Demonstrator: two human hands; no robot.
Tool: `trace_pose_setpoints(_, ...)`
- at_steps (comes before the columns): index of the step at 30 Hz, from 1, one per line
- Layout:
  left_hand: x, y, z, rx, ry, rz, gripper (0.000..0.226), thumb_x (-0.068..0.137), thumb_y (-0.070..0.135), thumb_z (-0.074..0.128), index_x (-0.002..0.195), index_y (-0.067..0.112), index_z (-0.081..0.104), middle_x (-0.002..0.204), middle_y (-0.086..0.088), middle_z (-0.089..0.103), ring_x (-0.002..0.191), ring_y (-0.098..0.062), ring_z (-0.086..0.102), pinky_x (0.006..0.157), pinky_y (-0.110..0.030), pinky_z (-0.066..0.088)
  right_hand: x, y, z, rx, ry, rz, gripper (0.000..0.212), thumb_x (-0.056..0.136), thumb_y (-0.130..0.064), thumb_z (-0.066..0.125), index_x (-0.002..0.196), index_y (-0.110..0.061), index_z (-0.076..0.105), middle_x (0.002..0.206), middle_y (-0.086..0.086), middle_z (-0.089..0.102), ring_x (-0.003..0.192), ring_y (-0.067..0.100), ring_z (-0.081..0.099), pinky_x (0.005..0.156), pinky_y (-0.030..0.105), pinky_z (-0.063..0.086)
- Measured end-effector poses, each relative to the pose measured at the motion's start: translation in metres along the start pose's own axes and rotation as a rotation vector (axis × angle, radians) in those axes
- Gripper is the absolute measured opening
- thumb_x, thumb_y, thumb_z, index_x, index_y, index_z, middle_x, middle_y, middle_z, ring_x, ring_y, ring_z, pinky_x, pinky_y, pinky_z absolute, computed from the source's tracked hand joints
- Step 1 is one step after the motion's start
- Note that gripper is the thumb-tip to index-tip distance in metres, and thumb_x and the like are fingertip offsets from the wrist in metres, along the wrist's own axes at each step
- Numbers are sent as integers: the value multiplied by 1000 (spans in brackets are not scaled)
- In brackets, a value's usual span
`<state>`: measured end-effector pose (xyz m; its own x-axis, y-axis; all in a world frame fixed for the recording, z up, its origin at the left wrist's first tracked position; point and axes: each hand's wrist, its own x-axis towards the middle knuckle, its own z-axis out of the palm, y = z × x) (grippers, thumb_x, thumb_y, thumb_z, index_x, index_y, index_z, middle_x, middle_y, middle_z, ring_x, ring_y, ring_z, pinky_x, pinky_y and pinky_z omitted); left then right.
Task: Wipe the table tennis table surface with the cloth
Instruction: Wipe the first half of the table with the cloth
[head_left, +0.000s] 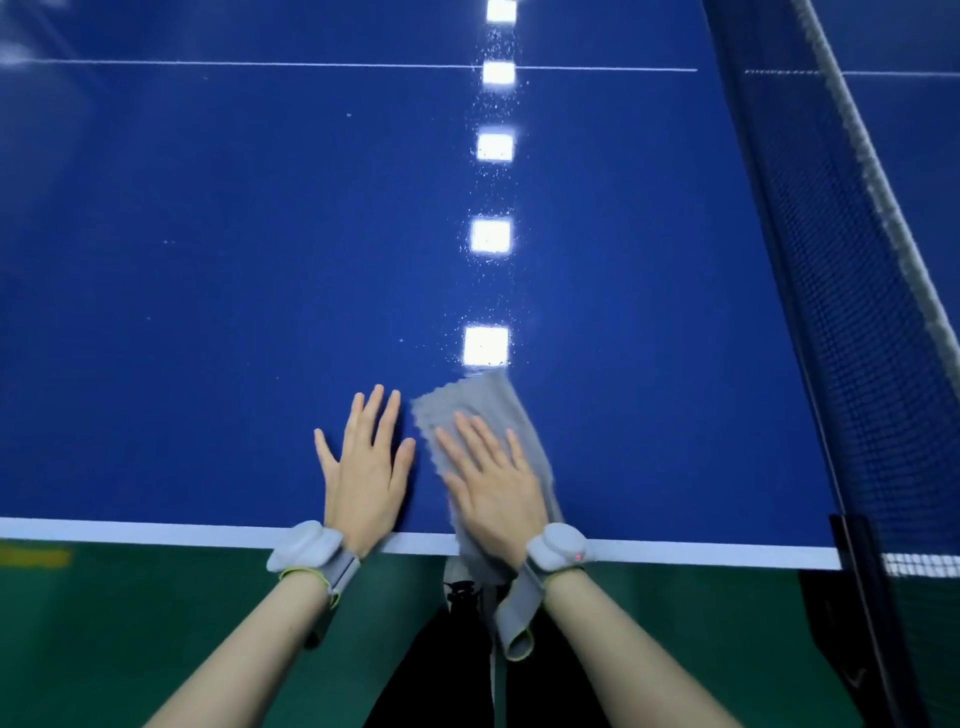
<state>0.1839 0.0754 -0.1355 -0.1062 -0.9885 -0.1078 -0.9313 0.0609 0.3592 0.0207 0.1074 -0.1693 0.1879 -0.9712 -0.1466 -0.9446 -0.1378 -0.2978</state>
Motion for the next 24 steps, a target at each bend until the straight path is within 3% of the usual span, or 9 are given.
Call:
trace_pose_setpoints(4, -4, 19, 9, 9, -31, -1, 64, 89, 53, 5, 147, 29, 16, 157, 10, 9, 142, -4, -6, 112, -53, -5, -30, 93, -24, -43, 22, 182, 53, 95, -38, 24, 146, -28, 29, 153, -1, 29, 140, 18, 30, 112, 41, 10)
trace_pose_setpoints(8, -7, 44, 22, 15, -46, 15, 64, 89, 54, 6, 147, 29, 16, 157, 10, 9, 142, -5, -5, 111, -54, -4, -67, 191, -52, -51, 34, 418, 56, 93, -46, -1, 149, -36, 1, 157, -6, -1, 145, 15, -1, 116, 43, -1)
trace_pose_setpoints(10, -9, 59, 30, 21, -50, 24, 64, 90, 54, 7, 148, 29, 15, 156, 11, 9, 142, -5, -6, 111, -54, -4, -80, 230, -64, -52, 73, 481, 58, 92, -47, -5, 149, -34, -2, 157, -5, -3, 144, 13, -6, 116, 43, -3)
trace_pose_setpoints(14, -14, 74, 34, 41, -63, 72, 63, 90, 54, 8, 148, 30, 12, 156, 13, 8, 141, -1, -9, 111, -51, -7, -74, 267, -84, 12, 179, 630, 53, 99, -42, 9, 150, -31, 8, 158, -6, 4, 145, 13, 2, 113, 45, 17)
trace_pose_setpoints(18, -14, 81, 36, 52, -65, 74, 62, 90, 54, 9, 148, 30, 12, 156, 14, 8, 141, -1, -8, 111, -52, -5, -67, 280, -88, 86, 220, 681, 51, 101, -33, 18, 151, -28, 10, 159, -4, 3, 145, 14, 2, 108, 45, 26)
trace_pose_setpoints(22, -17, 79, 38, 53, -73, 76, 62, 90, 55, 10, 148, 31, 12, 155, 14, 7, 142, -2, -7, 112, -53, -5, -68, 276, -85, 66, 231, 701, 51, 102, -34, 18, 151, -25, 11, 159, -1, 6, 146, 16, 4, 110, 47, 25)
trace_pose_setpoints(24, -17, 75, 38, 49, -84, 80, 62, 90, 55, 11, 148, 32, 12, 156, 14, 7, 141, -2, -8, 112, -52, -7, -68, 261, -78, 57, 226, 720, 54, 99, -40, 10, 151, -24, 10, 158, 0, 7, 146, 18, 4, 113, 47, 15)
